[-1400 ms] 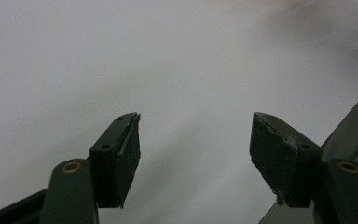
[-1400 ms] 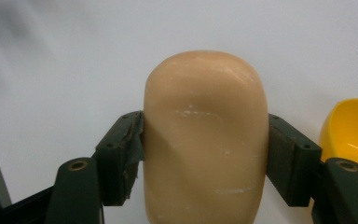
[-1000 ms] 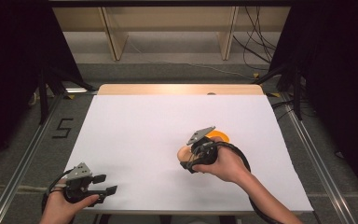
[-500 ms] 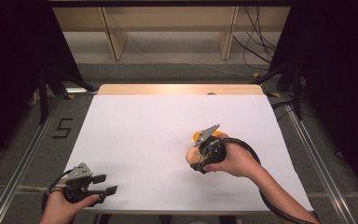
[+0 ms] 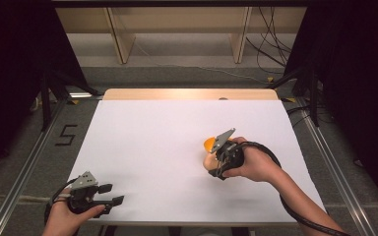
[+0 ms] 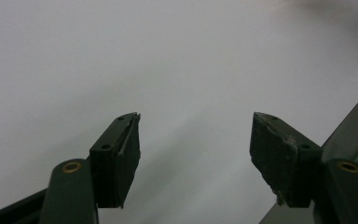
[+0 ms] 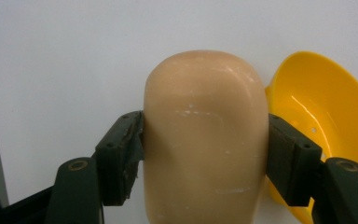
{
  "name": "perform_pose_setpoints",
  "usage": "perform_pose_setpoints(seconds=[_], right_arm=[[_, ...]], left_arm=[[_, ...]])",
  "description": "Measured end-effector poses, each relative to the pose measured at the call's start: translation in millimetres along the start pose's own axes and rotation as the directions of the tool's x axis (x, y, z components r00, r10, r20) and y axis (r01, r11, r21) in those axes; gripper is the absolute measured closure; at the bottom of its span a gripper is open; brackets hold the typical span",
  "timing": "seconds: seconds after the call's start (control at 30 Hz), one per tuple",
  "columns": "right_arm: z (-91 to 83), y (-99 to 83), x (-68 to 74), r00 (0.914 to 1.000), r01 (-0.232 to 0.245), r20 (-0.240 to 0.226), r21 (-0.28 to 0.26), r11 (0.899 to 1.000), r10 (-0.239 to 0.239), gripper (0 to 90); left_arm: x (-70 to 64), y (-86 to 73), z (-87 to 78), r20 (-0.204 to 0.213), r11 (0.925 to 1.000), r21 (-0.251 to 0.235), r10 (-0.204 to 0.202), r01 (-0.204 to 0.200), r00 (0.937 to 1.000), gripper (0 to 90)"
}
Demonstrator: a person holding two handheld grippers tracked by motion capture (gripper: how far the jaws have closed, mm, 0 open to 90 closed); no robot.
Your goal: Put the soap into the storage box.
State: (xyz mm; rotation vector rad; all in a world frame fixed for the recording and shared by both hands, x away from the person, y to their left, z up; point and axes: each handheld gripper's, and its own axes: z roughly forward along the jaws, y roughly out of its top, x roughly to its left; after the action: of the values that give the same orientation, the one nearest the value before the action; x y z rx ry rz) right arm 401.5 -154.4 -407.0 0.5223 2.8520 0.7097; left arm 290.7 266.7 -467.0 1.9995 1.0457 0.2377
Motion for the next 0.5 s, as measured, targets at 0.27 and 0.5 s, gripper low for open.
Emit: perform_pose_setpoints(seconds=[0.27,0.5], right_arm=[[-2.7,-1.2,-10.2,0.9994,0.034,0.006,0.028,0.999,-0.034,35.5],[-5.4,-2.7,-16.6,0.9991,0.041,0.01,0.056,0.998,-0.041,35.5]], left_arm=[[0.1,0.0,0.1,0.0,1.0,-0.001,-0.001,0.001,1.0,33.1],[1.2,0.1,-0.7,-0.002,0.9999,0.01,0.008,-0.008,1.0,33.0]])
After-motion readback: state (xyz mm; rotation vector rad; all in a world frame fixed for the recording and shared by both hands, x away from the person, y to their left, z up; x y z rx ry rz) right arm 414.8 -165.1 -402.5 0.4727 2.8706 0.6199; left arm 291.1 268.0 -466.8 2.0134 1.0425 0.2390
